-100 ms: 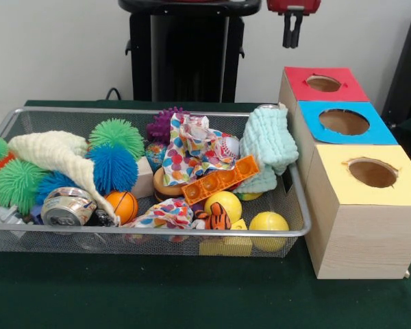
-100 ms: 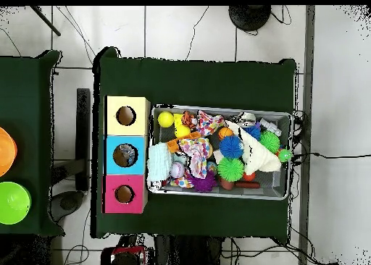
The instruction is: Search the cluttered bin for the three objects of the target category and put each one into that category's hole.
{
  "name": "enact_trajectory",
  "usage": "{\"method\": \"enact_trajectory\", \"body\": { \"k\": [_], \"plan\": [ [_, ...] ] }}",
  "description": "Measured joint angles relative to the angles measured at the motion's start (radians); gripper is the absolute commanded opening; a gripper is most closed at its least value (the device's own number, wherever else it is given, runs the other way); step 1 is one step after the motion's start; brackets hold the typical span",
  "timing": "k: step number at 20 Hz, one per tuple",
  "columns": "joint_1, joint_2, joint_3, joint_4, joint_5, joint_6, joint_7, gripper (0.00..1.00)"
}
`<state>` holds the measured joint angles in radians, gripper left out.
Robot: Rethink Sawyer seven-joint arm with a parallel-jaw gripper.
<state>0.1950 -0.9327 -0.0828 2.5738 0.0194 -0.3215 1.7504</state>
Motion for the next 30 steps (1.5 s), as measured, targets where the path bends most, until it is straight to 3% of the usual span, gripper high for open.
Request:
{"method": "enact_trajectory", "body": {
  "k": [5, 9, 14, 18, 22, 30],
  "plan": [
    [-0.024, -0.081, 0.003, 0.0, 0.001, 0.065, 0.0, 0.0],
    [-0.117, -0.19, 0.035, 0.004, -0.01, 0.164, 0.0, 0.0],
    [-0.326, -0.365, 0.135, 0.011, -0.015, 0.325, 0.0, 0.0],
    [-0.406, -0.427, 0.195, 0.012, -0.015, 0.394, 0.0, 0.0],
    [-0.467, -0.455, 0.25, 0.011, -0.029, 0.411, 0.0, 0.0],
    [-0.553, -0.356, 0.246, 0.003, -0.238, 0.253, 0.0, 0.0]
  ]
}}
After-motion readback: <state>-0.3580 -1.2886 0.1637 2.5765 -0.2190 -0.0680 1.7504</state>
